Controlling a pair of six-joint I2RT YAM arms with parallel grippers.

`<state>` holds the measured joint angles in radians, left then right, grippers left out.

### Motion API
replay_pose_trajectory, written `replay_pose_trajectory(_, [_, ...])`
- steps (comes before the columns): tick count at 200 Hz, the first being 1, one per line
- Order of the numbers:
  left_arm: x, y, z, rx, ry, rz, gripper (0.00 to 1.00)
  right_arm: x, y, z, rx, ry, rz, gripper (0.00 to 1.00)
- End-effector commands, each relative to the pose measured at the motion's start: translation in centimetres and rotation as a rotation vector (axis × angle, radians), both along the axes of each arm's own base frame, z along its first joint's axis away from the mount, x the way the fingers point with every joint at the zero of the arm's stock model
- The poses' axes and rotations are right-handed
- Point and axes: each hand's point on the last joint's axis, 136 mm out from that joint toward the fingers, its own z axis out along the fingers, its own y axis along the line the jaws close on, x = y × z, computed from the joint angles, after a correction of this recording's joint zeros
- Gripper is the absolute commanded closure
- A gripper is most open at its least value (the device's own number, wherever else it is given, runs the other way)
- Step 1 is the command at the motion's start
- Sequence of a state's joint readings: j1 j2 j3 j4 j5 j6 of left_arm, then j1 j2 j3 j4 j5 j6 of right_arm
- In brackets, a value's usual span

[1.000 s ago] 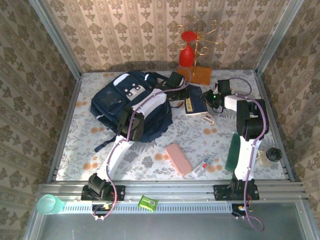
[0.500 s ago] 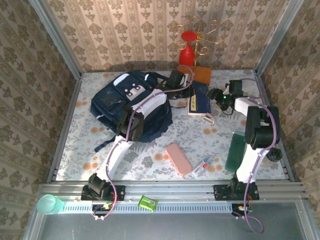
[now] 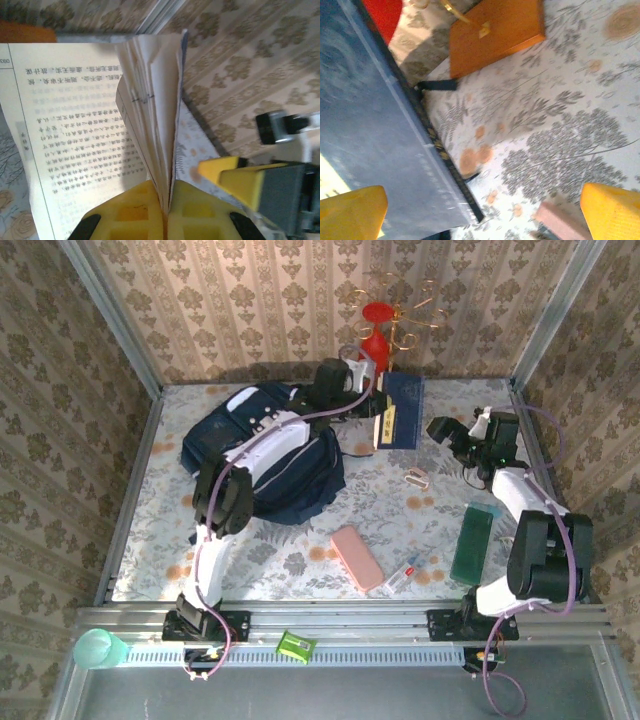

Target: Pack the student bag

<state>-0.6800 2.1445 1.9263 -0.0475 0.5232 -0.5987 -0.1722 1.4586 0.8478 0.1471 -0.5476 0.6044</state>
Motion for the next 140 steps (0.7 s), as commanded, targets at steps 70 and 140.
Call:
replay_pose_trajectory(70, [-6.6,3.4,8.1,-0.216,-0.058,-0.078,1.00,-3.0,9.0,9.0,0.208,-0.387,0.405,0.02])
replay_pose_trajectory(140, [-6.6,6.1,6.6,-0.230,-0.014,-0.018,1.00,-3.9,11.6,10.9,0.258,-0.459,0.500,0.62])
